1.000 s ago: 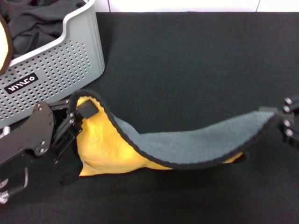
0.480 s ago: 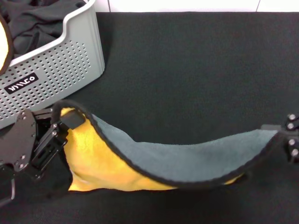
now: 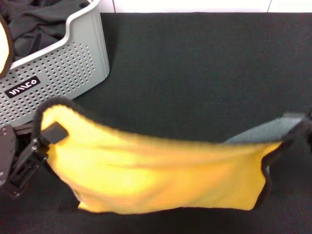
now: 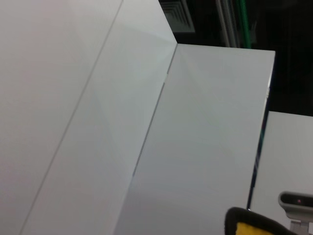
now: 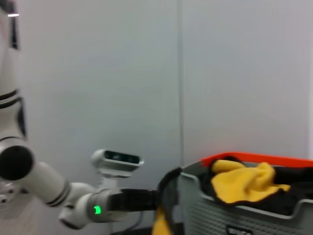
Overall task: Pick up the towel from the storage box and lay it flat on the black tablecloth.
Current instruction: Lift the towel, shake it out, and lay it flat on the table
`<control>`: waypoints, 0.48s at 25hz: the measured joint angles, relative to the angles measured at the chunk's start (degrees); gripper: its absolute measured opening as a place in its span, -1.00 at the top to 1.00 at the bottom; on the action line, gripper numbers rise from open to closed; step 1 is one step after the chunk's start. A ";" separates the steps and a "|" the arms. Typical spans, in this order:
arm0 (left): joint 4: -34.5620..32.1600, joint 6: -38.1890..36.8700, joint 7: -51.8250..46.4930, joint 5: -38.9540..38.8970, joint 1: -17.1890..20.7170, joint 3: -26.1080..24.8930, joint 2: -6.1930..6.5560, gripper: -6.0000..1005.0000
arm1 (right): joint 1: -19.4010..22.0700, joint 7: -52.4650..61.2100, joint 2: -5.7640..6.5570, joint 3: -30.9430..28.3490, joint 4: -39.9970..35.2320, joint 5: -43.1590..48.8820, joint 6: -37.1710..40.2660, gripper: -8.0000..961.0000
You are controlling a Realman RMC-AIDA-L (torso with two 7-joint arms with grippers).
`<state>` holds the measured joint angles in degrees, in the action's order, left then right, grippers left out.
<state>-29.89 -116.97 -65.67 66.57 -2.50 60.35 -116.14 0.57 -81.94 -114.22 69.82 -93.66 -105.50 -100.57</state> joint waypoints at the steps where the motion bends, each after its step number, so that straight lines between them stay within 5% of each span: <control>1: -0.14 0.00 -0.16 -0.48 0.34 -0.01 0.03 0.93 | 0.02 0.14 -0.05 -0.46 0.42 -0.01 0.14 0.88; 12: -1.57 -0.08 -0.56 -1.45 2.53 5.34 -0.18 0.93 | 2.26 0.52 -0.54 3.54 1.55 -1.08 -0.95 0.88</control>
<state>-31.46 -117.06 -66.23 65.12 0.04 65.69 -116.32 2.83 -81.42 -114.77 73.36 -92.11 -106.58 -101.52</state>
